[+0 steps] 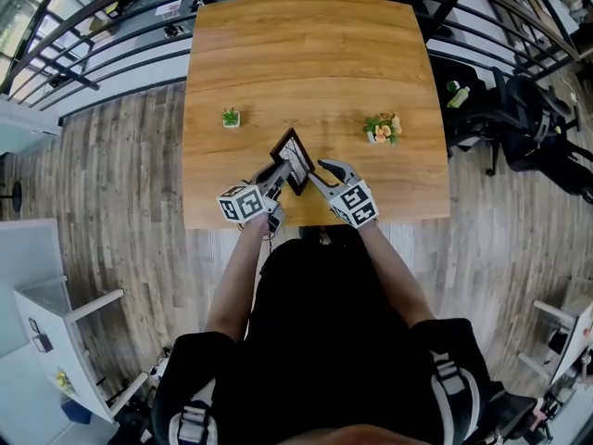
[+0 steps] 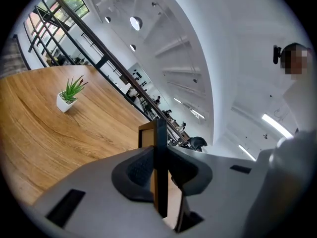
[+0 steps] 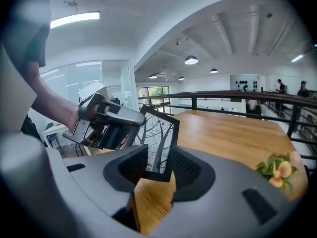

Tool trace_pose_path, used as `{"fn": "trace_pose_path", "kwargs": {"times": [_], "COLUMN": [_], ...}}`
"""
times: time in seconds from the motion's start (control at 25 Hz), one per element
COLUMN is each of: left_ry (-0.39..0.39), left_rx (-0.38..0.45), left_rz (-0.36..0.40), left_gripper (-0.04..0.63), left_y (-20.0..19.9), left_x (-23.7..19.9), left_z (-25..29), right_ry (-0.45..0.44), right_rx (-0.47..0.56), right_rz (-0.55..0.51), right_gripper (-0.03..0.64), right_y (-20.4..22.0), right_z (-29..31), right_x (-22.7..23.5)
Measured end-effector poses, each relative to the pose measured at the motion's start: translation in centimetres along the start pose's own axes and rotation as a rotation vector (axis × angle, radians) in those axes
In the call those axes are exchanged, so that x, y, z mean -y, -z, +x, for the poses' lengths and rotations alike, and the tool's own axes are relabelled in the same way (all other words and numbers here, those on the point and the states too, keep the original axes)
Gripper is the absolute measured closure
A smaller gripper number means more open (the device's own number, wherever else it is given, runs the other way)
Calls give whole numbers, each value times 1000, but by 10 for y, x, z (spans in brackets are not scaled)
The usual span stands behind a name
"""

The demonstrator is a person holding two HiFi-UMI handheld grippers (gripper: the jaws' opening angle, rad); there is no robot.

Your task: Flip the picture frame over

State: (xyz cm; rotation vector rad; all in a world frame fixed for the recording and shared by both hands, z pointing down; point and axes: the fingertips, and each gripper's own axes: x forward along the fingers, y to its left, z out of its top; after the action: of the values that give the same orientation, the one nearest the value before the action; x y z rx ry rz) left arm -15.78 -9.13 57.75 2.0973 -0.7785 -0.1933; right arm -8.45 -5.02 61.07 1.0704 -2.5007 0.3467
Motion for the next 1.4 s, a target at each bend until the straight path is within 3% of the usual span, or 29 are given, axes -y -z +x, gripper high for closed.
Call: {"fn": "trace_pose_path", "kwargs": {"times": [0.28,0.68,0.8,1.16,1.28,1.4], "left_ry": [87,228,257,438,475,463], "left_rx": [-44,-108,-134,-181,-195,-204], "left_rz": [35,14,19,-63,-71,-65], "left_gripper": [503,503,503,503,503,503], "left_y": [8,19,24,25,24,25], "left_x": [17,41,46,62,64,65], "left_z": [-10,-12,-10,-14,-15,-13], "right_ry": [-68,-75,-165,-414,-451,-422], "right_rx": [-1,7,19,101,141,148], "right_rz": [167,266,314,559,620,634], "right_gripper": [480,460,456,465,488,499], "right_y": [7,15,14,8,6,9], "right_z": [6,-6,-10,-25,-30,-31], "right_x": [10,34,27,13,11,11]}}
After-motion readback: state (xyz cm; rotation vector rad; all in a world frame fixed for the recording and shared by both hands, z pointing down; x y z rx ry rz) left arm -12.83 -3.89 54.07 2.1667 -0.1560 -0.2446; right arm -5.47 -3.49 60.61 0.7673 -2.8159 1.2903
